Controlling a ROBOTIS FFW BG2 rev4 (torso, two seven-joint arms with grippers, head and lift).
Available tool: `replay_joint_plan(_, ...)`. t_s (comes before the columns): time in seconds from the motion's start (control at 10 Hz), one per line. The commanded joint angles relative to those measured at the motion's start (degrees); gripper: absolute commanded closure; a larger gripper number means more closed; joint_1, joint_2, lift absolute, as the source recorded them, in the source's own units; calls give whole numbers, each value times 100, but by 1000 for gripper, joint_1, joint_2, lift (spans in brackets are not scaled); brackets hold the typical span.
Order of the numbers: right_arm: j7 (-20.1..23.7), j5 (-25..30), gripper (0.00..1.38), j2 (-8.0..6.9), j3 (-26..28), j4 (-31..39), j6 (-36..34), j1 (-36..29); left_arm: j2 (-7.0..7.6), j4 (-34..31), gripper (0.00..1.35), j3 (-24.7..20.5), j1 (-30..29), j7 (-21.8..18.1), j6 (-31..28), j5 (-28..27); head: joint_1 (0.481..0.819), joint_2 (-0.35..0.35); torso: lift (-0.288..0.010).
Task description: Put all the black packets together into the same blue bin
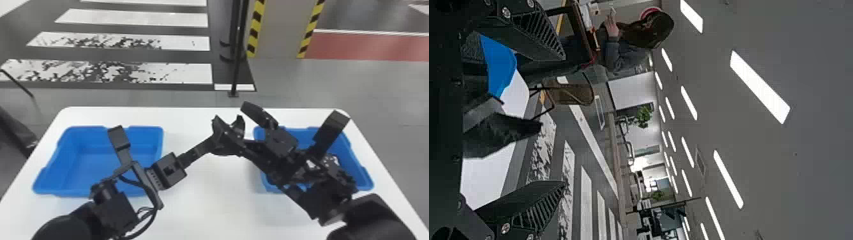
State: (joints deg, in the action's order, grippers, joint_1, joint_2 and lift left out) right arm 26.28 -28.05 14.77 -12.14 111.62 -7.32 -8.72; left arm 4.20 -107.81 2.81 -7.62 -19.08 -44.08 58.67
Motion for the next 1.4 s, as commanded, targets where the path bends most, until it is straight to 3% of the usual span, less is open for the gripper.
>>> replay_joint_plan(0.0,0,-86,133,52,-317,-116,1,141,11,30,1208,96,87,10,21,-97,695,-53,-110)
replay_joint_plan(0.1,0,-52,197,70,-419,-73,-13,155,11,59,1208,96,115,19,49,-165,695,-46,-110)
replay_joint_plan(0.3,-8,-40,794,87,-431,39,-196,113,11,143,1208,85,172,27,119,-177,695,-18,-110)
replay_joint_plan(0.4,-44,28,763,105,-431,194,-323,28,11,157,1208,39,200,27,133,-188,695,-12,-110)
replay_joint_plan(0.5,-114,17,937,114,-419,250,-365,-14,11,157,1208,-52,214,27,133,-211,695,-9,-110)
replay_joint_plan(0.6,-149,51,955,114,-385,334,-421,-42,11,157,1208,-132,228,27,133,-222,695,-1,-110)
replay_joint_plan(0.7,-360,85,1202,131,-362,644,-449,-197,2,157,1208,-190,214,27,147,-222,695,8,-110)
replay_joint_plan(0.8,-404,28,1223,131,-351,630,-323,-211,2,157,1208,-235,214,27,147,-234,695,13,-110)
replay_joint_plan(0.9,-404,-6,1156,131,-340,602,-210,-211,-7,157,1208,-281,214,27,133,-268,695,15,-110)
replay_joint_plan(1.0,-395,-40,970,131,-317,531,113,-211,-15,171,1208,-327,214,63,133,-302,695,18,-110)
replay_joint_plan(1.1,-386,-6,435,123,-248,545,394,-225,-15,227,1208,-349,242,133,189,-291,695,18,-110)
replay_joint_plan(1.2,-386,28,70,123,-180,616,521,-281,-42,340,1208,-395,284,221,316,-188,695,17,-110)
replay_joint_plan(1.3,-386,74,79,114,-157,630,676,-351,-68,424,1208,-441,340,256,386,-131,695,14,-110)
